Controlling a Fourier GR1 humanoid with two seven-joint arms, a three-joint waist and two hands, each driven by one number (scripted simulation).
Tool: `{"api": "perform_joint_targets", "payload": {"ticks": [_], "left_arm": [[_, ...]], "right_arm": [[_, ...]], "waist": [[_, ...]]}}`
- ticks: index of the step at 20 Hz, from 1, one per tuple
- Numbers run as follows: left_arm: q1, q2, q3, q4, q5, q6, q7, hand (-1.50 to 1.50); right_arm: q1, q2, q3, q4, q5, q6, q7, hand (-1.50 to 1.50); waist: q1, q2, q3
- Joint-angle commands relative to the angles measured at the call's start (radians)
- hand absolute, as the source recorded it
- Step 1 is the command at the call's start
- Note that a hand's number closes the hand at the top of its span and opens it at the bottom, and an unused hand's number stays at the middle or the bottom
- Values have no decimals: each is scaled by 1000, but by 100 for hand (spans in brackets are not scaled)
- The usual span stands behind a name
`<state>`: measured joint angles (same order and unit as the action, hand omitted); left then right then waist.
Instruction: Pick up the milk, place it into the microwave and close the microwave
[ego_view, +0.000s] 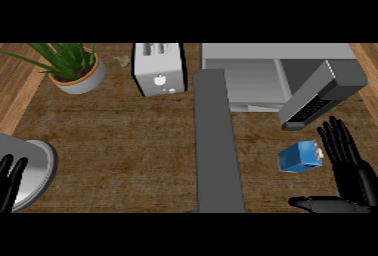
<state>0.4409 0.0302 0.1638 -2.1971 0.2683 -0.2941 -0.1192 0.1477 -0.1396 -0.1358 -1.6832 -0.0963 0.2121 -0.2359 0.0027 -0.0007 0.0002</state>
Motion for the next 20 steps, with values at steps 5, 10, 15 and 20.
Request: {"api": "perform_joint_targets", "payload": {"ticks": [5, 10, 15, 20], "left_arm": [[-27, -29, -24, -3, -22, 12, 33, -150], [65, -30, -36, -7, -35, -30, -60, -150], [20, -30, -3, -28, 8, -39, 22, -150], [14, -30, -13, -48, -19, -5, 23, -150]], "right_arm": [[-39, -27, -46, 260, 49, 56, -207, -150], [-105, -22, -19, 362, 139, 25, -285, -150], [-190, -43, -48, 525, 141, 45, -376, -150], [-265, -76, -110, 656, 126, 21, -391, -150]], "waist": [[1, 0, 0], [7, 0, 0], [6, 1, 0], [7, 1, 0]]}}
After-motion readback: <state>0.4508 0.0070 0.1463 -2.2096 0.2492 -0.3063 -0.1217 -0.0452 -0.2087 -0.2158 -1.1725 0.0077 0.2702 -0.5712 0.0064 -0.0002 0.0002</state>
